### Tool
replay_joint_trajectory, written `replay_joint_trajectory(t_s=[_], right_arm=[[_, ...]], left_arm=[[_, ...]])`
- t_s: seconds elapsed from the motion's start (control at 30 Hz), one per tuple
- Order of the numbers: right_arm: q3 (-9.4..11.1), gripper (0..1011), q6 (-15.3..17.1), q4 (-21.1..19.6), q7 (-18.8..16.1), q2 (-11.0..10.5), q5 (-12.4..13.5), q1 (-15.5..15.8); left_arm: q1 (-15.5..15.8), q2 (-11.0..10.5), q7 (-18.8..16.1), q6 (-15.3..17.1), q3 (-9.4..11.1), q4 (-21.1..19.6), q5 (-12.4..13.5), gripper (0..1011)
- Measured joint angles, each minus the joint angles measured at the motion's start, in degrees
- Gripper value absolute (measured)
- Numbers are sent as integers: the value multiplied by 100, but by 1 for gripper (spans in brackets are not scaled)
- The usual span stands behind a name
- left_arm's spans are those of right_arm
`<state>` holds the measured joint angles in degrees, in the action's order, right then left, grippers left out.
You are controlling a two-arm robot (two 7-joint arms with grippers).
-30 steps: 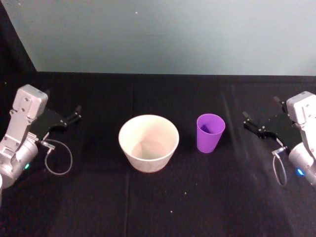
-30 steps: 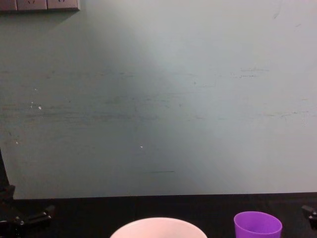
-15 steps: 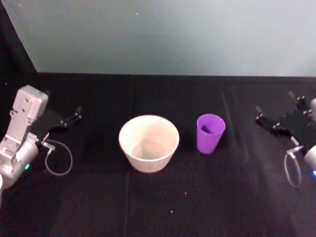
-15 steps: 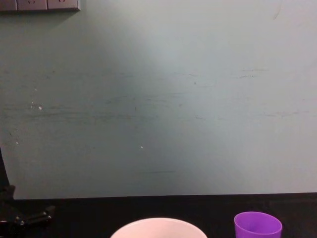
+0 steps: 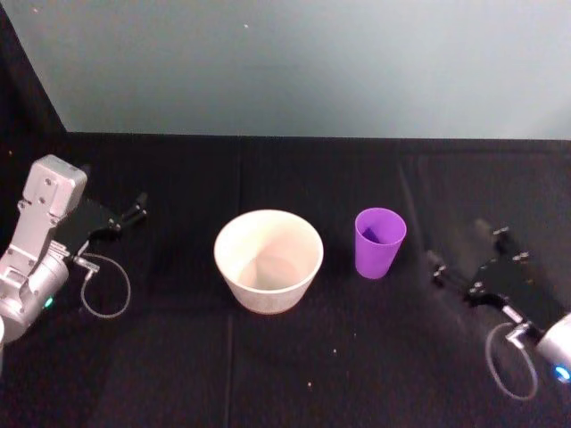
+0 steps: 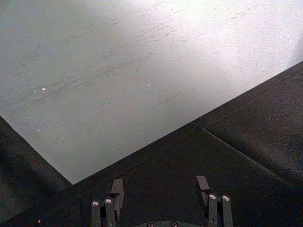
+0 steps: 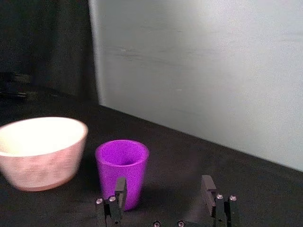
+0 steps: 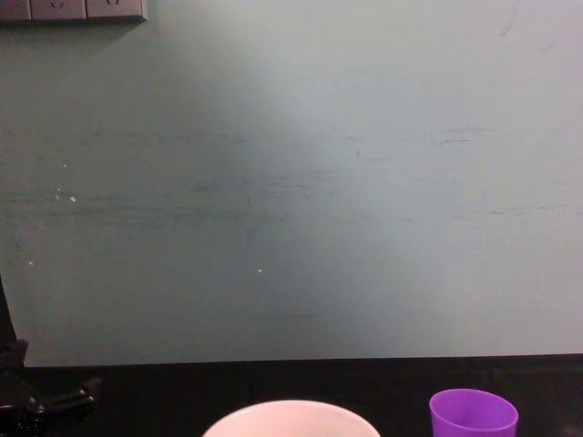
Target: Pick up the cup and pour the mung beans from the cup into the bowl.
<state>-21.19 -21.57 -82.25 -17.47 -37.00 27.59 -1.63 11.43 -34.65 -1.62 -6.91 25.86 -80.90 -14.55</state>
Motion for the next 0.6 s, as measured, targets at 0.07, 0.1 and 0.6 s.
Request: replay_joint_trajectory(t_s=[0.07, 0.1, 0.6], right_arm=[[-65, 1003, -61, 153, -233, 83, 82, -79], [-124, 1003, -97, 289, -416, 157, 133, -156], [-355, 1003, 43, 1076, -887, 790, -42, -719]], left_arm=[[0, 0, 0, 0, 0, 0, 0, 1000], [0, 0, 0, 0, 0, 0, 0, 1000], [0, 0, 0, 0, 0, 0, 0, 1000]])
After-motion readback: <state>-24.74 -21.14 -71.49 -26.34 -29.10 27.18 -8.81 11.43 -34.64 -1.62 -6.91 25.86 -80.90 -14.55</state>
